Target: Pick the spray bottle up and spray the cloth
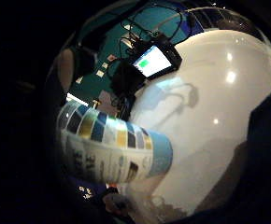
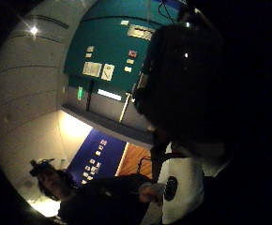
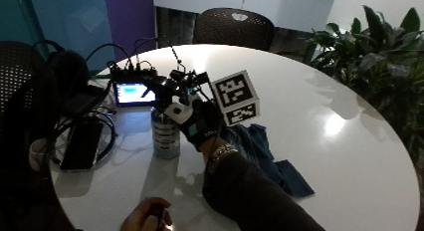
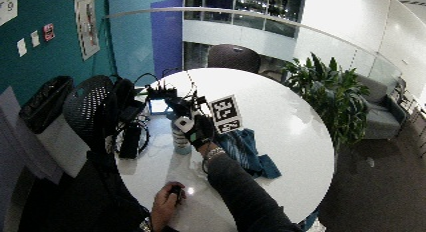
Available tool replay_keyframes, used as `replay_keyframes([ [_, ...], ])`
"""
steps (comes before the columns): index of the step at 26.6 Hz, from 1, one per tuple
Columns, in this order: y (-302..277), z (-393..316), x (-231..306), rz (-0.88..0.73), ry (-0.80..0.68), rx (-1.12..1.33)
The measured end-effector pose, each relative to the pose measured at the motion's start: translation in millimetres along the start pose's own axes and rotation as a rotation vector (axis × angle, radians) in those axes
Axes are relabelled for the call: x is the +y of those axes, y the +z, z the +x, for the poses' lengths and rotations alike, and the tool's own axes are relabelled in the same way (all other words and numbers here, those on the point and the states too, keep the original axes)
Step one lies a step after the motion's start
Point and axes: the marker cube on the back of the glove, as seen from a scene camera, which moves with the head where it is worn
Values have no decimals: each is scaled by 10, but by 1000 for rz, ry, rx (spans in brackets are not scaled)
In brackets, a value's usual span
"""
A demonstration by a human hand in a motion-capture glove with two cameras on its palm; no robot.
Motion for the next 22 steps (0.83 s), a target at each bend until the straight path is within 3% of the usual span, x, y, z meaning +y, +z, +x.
replay_keyframes([
  [5, -346, -141, 266, -86, -136, 324],
  [11, -488, -559, 853, -464, -347, 683],
  [16, -612, -777, 1346, -640, -479, 818],
  [22, -694, -870, 1673, -689, -536, 849],
])
